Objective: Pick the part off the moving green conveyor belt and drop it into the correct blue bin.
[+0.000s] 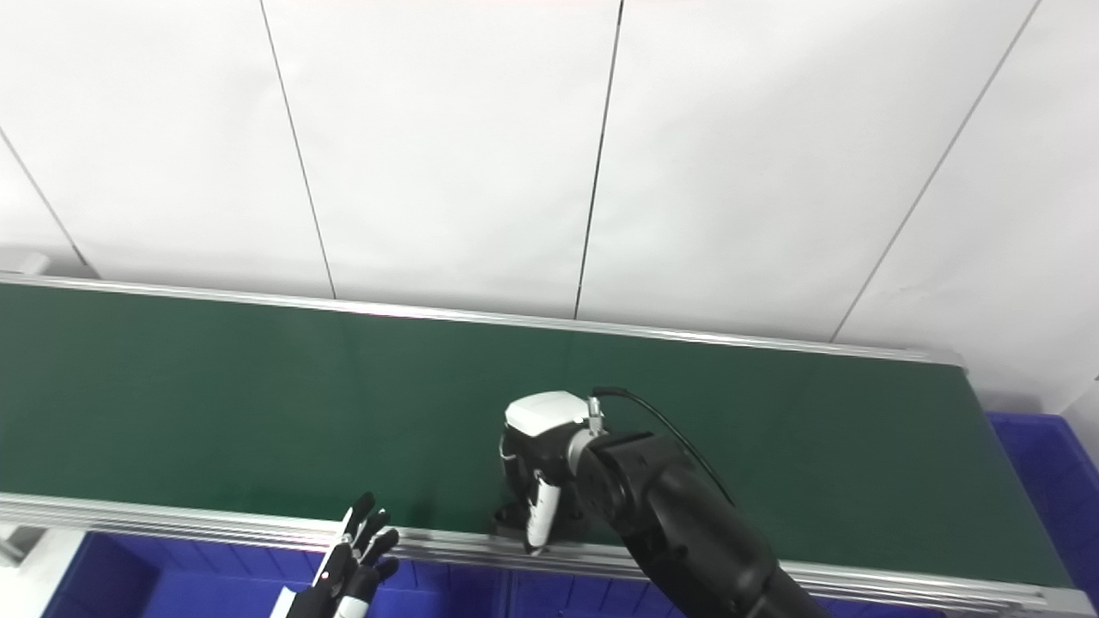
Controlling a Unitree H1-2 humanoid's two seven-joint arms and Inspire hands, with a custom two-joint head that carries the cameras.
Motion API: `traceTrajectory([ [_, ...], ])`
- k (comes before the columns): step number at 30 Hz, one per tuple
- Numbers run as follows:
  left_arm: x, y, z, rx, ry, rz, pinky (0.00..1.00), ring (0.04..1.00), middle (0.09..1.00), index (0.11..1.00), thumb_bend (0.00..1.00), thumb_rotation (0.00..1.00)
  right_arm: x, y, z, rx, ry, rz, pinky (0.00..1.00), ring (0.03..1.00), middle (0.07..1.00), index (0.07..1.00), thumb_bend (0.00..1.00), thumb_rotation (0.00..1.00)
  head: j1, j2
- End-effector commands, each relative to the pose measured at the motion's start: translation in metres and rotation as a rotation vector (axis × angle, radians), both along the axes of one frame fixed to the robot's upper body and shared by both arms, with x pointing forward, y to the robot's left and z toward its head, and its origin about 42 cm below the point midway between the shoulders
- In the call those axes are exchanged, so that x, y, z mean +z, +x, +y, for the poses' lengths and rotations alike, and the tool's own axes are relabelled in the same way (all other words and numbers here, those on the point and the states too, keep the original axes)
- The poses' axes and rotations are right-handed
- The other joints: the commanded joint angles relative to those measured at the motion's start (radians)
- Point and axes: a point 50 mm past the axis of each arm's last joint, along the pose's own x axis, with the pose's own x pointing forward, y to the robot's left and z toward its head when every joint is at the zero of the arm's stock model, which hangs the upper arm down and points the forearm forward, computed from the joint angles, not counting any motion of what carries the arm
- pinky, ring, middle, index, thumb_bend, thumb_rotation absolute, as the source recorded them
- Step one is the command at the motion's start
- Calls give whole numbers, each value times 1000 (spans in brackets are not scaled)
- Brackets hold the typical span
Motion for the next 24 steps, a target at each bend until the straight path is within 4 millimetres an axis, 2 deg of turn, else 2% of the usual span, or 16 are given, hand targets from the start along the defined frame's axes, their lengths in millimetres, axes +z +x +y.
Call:
traceTrajectory([
  [1, 17, 5, -9, -21, -50, -51, 928, 942, 980, 1000, 574, 894, -15, -18, -9, -6, -59, 109, 225, 307, 442, 490, 530, 2, -33, 20],
  [2, 18, 5, -7, -19, -54, -50, 934, 940, 979, 1000, 580, 895, -15, -22, -11, -1, -82, 117, 214, 297, 458, 488, 531, 2, -44, 26],
  [4, 20, 6, -4, -16, -62, -49, 944, 939, 979, 1000, 580, 890, -14, -29, -14, 16, -119, 131, 209, 290, 411, 503, 526, 3, -66, 36],
  [9, 23, 7, 6, -30, -89, -43, 953, 966, 998, 1000, 578, 915, -8, -48, -23, 66, -194, 136, 216, 301, 403, 520, 524, 0, -131, 60],
  [11, 25, 8, 10, -36, -97, -44, 962, 974, 1000, 1000, 574, 918, -5, -55, -26, 69, -206, 143, 166, 248, 453, 493, 529, 0, -151, 70],
  [13, 26, 9, 14, -44, -104, -43, 971, 978, 1000, 1000, 575, 919, -2, -62, -28, 70, -213, 150, 151, 237, 467, 488, 529, 0, -170, 80],
  [14, 27, 9, 16, -49, -108, -42, 983, 992, 1000, 1000, 582, 913, -1, -66, -29, 76, -220, 154, 189, 290, 431, 510, 524, 0, -178, 85],
  [16, 29, 11, 20, -57, -111, -41, 992, 999, 1000, 1000, 575, 914, 0, -73, -31, 99, -241, 153, 255, 367, 435, 528, 521, 0, -193, 95],
  [24, 33, 14, 30, -66, -111, -34, 1000, 997, 1000, 1000, 562, 929, -3, -87, -35, 130, -261, 165, 330, 458, 468, 511, 524, 0, -222, 112],
])
